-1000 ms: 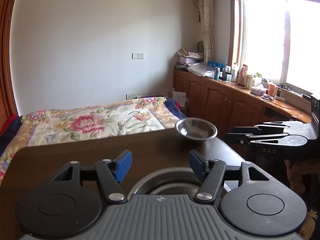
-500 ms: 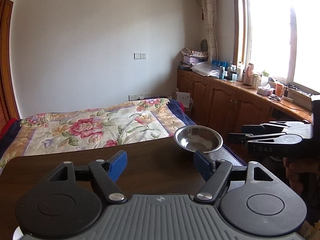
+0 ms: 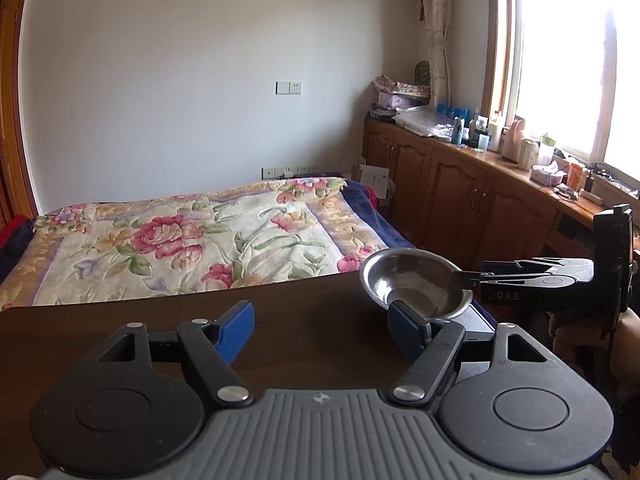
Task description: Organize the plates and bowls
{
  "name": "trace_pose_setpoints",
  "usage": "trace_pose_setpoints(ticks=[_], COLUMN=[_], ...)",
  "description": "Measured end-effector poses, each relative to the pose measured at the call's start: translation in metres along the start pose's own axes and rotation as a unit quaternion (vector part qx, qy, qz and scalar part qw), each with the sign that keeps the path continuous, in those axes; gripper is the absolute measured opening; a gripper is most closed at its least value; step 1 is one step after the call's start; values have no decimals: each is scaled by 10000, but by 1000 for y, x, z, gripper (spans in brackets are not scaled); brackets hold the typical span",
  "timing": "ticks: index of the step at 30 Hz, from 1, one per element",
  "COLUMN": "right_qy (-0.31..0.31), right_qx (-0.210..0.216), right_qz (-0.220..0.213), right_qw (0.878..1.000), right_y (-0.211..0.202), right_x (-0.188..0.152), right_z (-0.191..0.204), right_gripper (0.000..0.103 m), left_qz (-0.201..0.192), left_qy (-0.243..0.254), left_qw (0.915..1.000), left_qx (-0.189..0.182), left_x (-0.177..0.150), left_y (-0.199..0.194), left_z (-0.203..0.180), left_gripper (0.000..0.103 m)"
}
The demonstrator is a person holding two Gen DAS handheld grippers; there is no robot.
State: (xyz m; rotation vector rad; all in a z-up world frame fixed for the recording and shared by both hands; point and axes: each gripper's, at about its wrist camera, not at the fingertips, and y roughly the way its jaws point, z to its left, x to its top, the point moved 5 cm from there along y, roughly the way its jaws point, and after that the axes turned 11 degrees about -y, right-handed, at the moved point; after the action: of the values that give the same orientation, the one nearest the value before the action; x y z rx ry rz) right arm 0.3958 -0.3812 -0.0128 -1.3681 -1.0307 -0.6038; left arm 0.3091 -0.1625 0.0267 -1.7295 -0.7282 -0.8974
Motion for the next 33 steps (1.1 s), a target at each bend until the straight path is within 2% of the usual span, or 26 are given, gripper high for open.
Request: trace_pose_setpoints(ticks=[9,13,16,20,24,30,33], right_qy=[340,447,445,389,372,329,294], right_qx=[252,394,461,526,571,661,654], right_qz=[234,286,326,336,331,330,340], right_qw=[9988,9978,9974,9973,9971,9967,9968], right_y=[18,21,24,25,26,29,29], right_x=[-5,-6,-5,-3,-2,-2,-2], right_z=[-8,-9,-8,-7,-8,-8,-7], right_gripper=[49,44,36,33,31,20,16], left_qz=[329,545,749,946,1078,1238,1354], left_qy=[-97,-175,-332,-389,-464,-513,-553], left_qw=[9994,9983,9966,9947,9931,9909,9892], left_qx=[-98,-126,-132,-43,-67,-91,-47], left_x=[8,10,9,8,12,13,11], left_y=[30,48,64,83,94,107,118], left_z=[-7,-10,-7,-6,-10,-16,-16], left_gripper=[97,95,89,81,80,80,73])
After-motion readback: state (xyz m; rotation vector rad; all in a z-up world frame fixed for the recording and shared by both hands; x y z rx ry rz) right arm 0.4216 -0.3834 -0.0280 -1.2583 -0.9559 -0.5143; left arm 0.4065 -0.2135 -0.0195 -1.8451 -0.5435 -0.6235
